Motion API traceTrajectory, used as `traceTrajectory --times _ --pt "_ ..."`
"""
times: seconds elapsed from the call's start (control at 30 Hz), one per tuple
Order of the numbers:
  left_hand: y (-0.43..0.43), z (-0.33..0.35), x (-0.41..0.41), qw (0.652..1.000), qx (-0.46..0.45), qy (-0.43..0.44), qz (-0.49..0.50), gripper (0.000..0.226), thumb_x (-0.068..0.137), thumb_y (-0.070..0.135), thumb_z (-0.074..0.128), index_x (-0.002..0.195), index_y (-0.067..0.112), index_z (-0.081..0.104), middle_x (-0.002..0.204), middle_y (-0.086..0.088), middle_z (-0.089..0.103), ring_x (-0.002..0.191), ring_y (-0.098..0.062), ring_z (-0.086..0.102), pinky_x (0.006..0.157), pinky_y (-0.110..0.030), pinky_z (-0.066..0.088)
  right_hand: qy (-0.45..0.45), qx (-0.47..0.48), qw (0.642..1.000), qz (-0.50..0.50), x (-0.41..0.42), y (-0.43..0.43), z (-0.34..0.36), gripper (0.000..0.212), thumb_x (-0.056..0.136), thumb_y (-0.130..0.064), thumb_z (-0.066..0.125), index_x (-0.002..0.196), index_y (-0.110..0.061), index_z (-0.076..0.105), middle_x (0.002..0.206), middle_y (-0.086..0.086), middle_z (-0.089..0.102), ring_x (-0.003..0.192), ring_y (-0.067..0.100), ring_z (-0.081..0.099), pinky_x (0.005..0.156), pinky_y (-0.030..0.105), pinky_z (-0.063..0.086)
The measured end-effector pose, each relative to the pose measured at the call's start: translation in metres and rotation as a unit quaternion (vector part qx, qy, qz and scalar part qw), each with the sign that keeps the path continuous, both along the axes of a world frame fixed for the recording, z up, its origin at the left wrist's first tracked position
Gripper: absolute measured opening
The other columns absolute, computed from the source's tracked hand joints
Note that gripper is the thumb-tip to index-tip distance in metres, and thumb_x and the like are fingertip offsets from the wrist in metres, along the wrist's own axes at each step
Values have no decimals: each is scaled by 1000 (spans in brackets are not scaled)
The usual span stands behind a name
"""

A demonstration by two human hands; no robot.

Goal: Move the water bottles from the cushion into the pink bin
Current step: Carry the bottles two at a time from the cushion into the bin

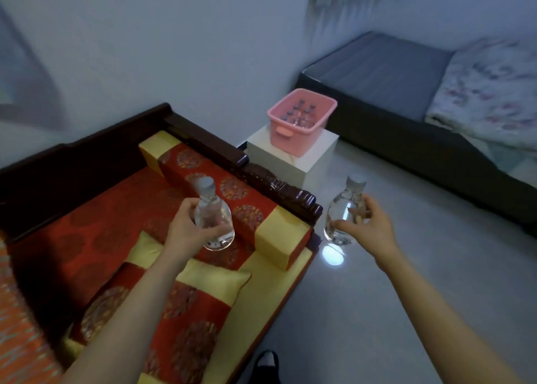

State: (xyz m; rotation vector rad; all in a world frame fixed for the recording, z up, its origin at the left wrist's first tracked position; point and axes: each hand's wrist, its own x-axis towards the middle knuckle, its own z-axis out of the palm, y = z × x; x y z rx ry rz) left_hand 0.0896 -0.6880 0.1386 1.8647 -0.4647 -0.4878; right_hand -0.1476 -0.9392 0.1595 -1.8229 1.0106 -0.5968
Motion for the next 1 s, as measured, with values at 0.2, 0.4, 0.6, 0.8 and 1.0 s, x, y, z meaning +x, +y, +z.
traceTrajectory --times 0.2,0.4,0.6,0.8,1.0 --pt "-94 5 40 1000 -8 4 -22 60 55 28 92 101 34 53 96 7 68 87 -11 66 75 -31 54 16 -15 1000 9 36 -86 16 62 61 -22 86 113 -27 53 101 -10 59 90 8 57 65 21 43" --pt "-172 6 68 999 2 8 -49 62 57 23 91 105 27 52 98 6 65 89 -8 63 68 -23 47 27 -7 1000 -9 57 -153 11 70 59 -23 87 120 -25 52 111 -2 60 96 16 58 68 24 46" --pt "-256 -3 80 999 22 6 -31 68 54 28 91 107 30 49 106 1 62 95 -13 62 75 -32 53 29 13 999 -2 65 -245 0 66 58 -27 87 113 -33 51 104 -9 62 94 8 60 67 21 43" --pt "-354 -13 79 999 1 5 46 78 50 27 93 115 23 51 112 1 63 101 -17 63 87 -37 53 40 14 998 45 81 -375 -2 65 57 -25 87 112 -32 53 108 -3 63 89 2 56 64 19 39" --pt "-451 -20 76 995 4 10 103 79 50 22 93 116 17 50 115 -7 64 101 -22 64 93 -47 52 62 19 993 101 96 -499 10 65 61 -28 84 114 -36 47 108 -10 54 99 14 55 73 24 40"
